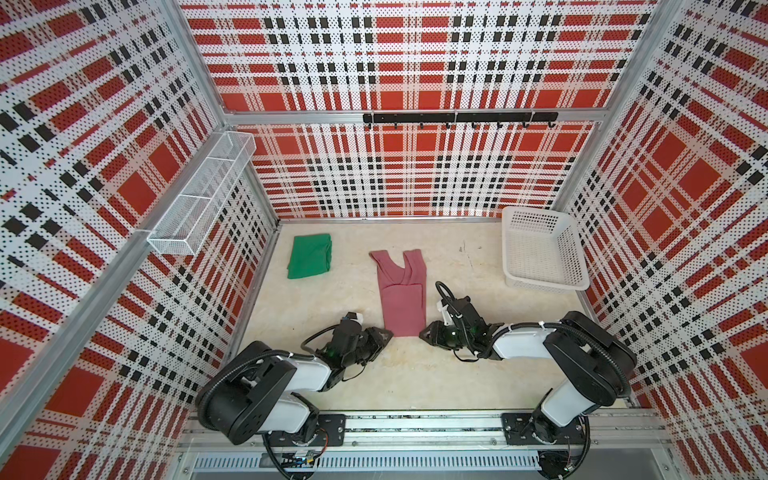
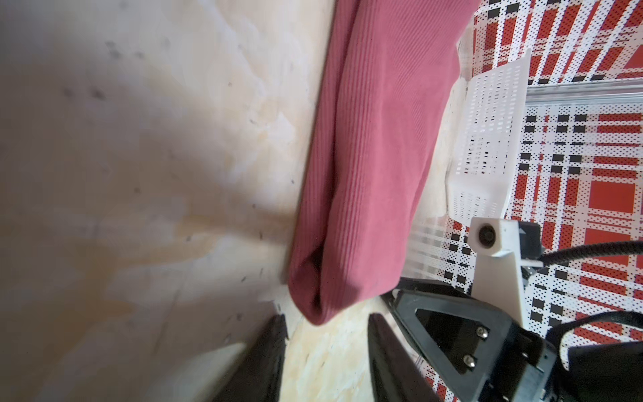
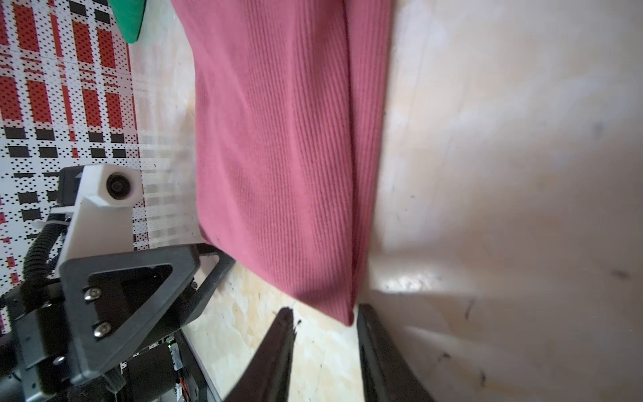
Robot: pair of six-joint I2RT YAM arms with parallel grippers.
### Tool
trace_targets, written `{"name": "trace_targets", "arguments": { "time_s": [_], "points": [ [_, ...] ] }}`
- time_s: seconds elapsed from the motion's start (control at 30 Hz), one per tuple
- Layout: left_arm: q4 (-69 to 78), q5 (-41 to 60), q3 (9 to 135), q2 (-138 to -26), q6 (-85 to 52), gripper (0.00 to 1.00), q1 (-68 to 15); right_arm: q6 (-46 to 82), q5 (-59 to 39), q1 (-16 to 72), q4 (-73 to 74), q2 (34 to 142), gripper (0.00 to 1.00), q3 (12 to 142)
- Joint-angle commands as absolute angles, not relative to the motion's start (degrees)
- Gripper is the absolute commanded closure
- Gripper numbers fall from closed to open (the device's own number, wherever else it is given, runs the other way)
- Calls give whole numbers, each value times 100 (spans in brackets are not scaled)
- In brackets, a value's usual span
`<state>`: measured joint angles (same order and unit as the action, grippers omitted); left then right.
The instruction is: Fold and stack the tank tops
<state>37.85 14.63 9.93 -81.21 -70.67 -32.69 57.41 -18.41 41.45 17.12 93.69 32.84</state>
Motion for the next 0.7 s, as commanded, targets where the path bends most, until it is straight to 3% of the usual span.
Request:
{"name": "trace_targets", "arguments": {
  "time_s": [0.0,0.2,0.53,0.67],
  "points": [
    [3963,1400,987,-8419,-7139,60,-3287,5878,-1776,4113,1720,9649,64,3234],
    [4100,1415,1037,-8582,-7181,70,-3296,5901,-1749,4097,1750,9781,69,3277],
    [4100,1502,1125,-8563,-7185,99,-3305,5614,-1637,4087,1023,9555,93,3522],
    [4013,1486,1101,-8290,-7227,100,-3376,5417,-1567,4100,529,9274,100,3569]
  ]
}}
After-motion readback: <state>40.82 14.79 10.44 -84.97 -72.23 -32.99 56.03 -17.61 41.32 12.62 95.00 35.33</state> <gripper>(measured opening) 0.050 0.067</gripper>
